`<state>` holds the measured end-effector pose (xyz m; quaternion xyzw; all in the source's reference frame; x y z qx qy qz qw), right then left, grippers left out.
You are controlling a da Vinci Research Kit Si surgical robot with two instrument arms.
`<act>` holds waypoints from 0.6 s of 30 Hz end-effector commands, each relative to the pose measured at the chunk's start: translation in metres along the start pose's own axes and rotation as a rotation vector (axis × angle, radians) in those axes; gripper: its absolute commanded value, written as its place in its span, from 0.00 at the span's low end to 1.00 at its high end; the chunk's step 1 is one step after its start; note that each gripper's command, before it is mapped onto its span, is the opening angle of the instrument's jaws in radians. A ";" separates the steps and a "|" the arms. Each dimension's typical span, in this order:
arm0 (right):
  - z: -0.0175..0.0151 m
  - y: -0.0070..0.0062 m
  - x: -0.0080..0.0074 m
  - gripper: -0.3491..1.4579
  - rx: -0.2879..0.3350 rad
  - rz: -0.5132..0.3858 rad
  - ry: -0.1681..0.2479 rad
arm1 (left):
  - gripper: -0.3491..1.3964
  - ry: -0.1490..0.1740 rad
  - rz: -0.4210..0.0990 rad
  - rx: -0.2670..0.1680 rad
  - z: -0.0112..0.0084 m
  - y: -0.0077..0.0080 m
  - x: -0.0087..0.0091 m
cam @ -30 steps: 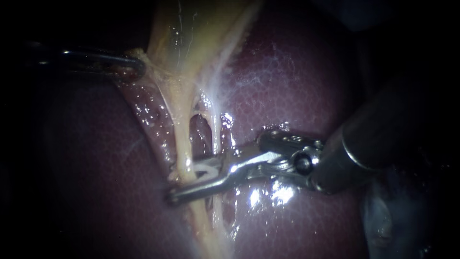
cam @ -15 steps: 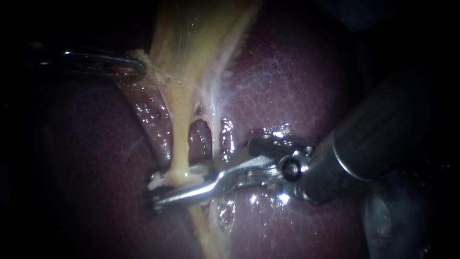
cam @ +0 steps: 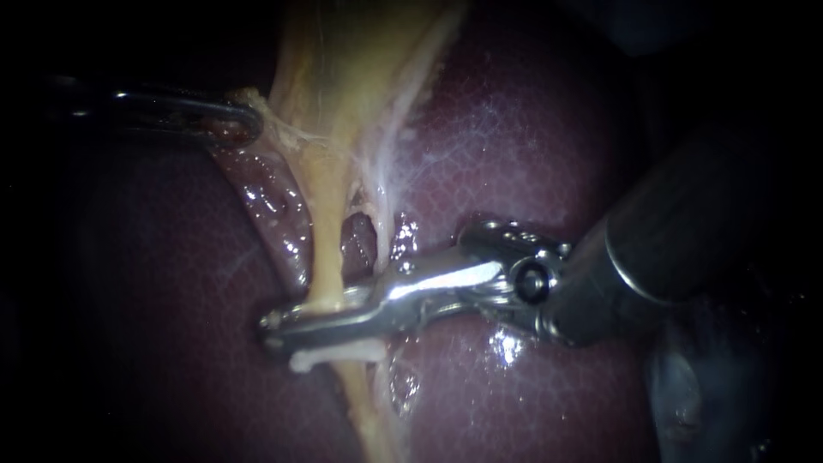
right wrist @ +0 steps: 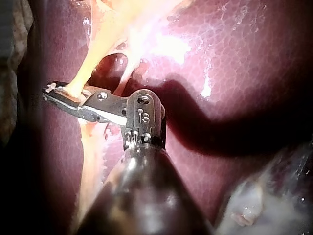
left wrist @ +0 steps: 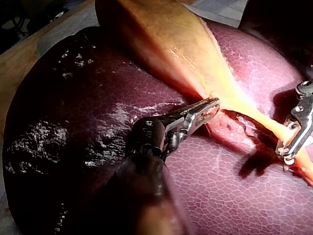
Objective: Clipping second clip left tube
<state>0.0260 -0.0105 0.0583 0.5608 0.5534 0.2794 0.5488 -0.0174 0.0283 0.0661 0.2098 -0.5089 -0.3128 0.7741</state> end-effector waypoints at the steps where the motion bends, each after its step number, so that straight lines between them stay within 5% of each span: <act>1: -0.0001 0.0001 0.0000 0.00 0.000 0.000 0.000 | 0.00 0.000 0.000 0.001 0.0000 0.0000 0.0000; 18: -0.0003 0.0006 -0.0004 0.00 -0.007 -0.002 0.004 | 0.00 0.000 0.000 0.001 0.0001 0.0000 0.0000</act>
